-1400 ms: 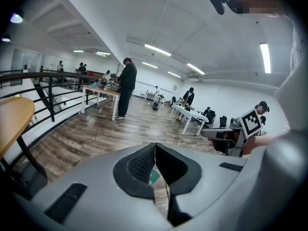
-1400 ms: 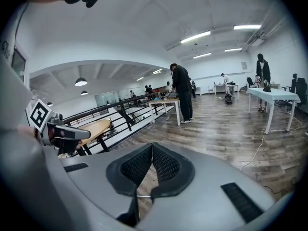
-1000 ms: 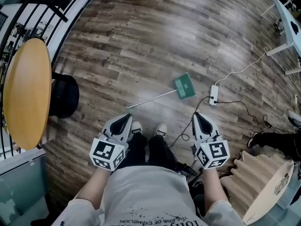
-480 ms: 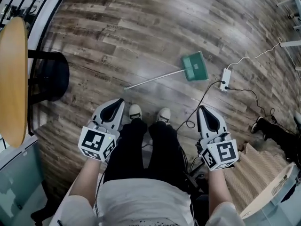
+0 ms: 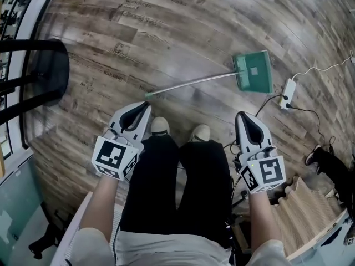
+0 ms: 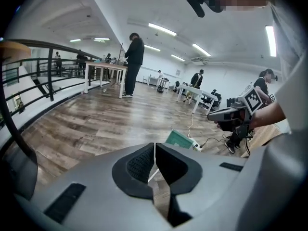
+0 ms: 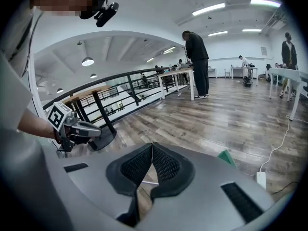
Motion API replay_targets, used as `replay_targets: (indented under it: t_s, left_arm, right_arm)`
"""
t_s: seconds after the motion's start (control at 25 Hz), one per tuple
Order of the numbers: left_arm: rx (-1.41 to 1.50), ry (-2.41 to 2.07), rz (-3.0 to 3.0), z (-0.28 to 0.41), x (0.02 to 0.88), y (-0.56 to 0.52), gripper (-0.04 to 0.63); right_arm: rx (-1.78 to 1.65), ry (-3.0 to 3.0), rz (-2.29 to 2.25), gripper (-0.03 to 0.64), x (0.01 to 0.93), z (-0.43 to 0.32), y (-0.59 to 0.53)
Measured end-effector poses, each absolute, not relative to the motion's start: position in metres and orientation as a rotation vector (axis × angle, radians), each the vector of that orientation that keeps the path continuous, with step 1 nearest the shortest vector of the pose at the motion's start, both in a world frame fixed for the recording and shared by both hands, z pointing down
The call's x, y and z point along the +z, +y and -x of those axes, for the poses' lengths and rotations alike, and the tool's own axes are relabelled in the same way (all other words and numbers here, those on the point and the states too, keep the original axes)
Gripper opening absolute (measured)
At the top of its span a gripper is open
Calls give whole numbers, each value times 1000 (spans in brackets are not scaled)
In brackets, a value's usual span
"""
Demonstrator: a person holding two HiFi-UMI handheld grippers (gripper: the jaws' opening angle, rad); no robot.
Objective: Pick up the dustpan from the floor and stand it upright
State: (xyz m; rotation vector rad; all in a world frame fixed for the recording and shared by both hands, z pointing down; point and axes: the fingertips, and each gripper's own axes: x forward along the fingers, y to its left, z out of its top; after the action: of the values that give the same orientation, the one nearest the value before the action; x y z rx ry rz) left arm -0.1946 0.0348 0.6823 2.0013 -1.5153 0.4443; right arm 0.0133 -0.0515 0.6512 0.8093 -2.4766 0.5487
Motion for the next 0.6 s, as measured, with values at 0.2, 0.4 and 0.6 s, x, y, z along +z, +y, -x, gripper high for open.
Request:
replay_targets:
  t_s: [0.2,0.4,0.6]
  left_arm:
    - [466,-1513,-1947,214,780,45,26]
    - [513,-1483,-1886,233,885,77,49]
    - [600,-1385,-1884,240,989,100,149]
  right_arm:
    - [550,-2503,-759,26,716,8,-67]
    - [516,-2527,-710,26,771,27,-82]
    - [457,-2574,-638,26,808,46,-98]
